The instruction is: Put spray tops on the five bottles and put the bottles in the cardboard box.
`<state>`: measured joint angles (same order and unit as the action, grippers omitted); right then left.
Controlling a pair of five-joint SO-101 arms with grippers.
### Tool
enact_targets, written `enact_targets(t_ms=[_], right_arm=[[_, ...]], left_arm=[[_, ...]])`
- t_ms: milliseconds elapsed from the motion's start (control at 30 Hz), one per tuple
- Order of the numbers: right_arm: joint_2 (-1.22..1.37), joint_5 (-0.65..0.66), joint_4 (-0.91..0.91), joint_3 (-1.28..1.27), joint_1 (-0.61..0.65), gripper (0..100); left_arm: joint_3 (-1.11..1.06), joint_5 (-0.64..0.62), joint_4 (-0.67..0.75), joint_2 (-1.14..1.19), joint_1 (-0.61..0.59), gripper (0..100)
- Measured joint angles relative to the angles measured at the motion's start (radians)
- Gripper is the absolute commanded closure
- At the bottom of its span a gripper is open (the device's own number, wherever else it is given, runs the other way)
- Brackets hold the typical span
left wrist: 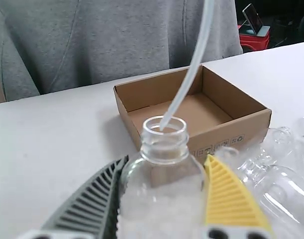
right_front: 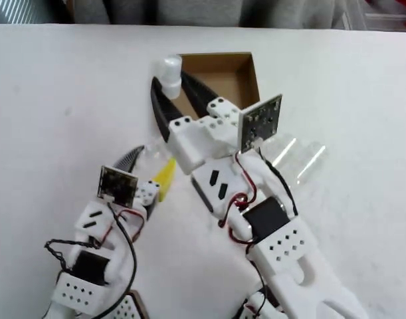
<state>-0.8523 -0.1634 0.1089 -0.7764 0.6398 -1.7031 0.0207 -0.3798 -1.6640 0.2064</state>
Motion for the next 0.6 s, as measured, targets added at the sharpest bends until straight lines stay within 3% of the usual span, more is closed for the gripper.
enact_targets(t_ms=[600], right_arm=[[0.141, 0.0, 0.015, 0.0, 0.002, 98.2]], left_arm=[[0.0, 0.0, 0.0, 0.0, 0.0, 90]])
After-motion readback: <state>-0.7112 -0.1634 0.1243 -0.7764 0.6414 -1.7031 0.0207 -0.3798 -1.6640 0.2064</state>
